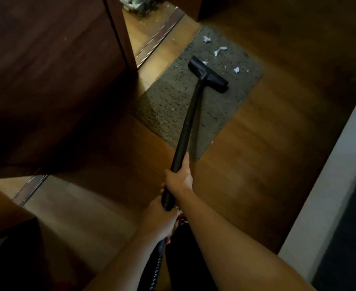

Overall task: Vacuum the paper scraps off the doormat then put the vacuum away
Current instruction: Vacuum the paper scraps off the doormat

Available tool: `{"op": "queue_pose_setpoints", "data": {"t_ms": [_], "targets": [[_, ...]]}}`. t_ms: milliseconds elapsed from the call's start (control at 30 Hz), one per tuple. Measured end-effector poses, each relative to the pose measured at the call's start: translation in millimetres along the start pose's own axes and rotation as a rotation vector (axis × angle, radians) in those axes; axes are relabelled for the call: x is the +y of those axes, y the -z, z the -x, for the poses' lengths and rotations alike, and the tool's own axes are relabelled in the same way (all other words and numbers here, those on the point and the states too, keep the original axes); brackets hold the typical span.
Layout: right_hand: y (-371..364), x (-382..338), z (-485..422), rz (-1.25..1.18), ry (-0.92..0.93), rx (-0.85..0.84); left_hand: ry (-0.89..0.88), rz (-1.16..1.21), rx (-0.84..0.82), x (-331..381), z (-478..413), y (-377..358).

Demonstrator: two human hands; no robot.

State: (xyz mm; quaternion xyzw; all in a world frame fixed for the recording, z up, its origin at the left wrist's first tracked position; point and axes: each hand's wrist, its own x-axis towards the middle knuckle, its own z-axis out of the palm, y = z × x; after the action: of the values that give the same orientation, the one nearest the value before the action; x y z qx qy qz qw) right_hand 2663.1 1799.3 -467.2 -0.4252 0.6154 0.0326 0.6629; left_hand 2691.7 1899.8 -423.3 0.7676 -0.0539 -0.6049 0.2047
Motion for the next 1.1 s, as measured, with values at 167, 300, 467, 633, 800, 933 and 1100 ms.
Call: {"op": "queue_pose_setpoints", "data": {"t_ms": [167,300,467,633,800,933,1100], "targets": [[38,-35,-32,-0.004,-0.02,0.024,0.006,-0.049,0.0,51,-25,-15],[52,-54,-48,-0.017,-0.029,0.056,-0.001,-0.072,-0.009,80,-37,-17],[55,-61,-55,-0.035,-0.044,0.086,-0.009,-0.058,-0.026,87,-44,-16],[46,-50,-50,-0.061,-0.051,0.109,0.01,0.012,-0.025,70,-40,-14],[20,-20,-31,-0.075,-0.056,0.142,0.006,-0.028,-0.035,34,-26,-3],[-8,5,-10,-0.081,-0.05,0.129,-0.012,-0.052,-0.045,-4,-10,12],[-45,34,12,-0.088,-0.068,0.166,-0.055,-0.05,-0.045,-46,8,33]]}}
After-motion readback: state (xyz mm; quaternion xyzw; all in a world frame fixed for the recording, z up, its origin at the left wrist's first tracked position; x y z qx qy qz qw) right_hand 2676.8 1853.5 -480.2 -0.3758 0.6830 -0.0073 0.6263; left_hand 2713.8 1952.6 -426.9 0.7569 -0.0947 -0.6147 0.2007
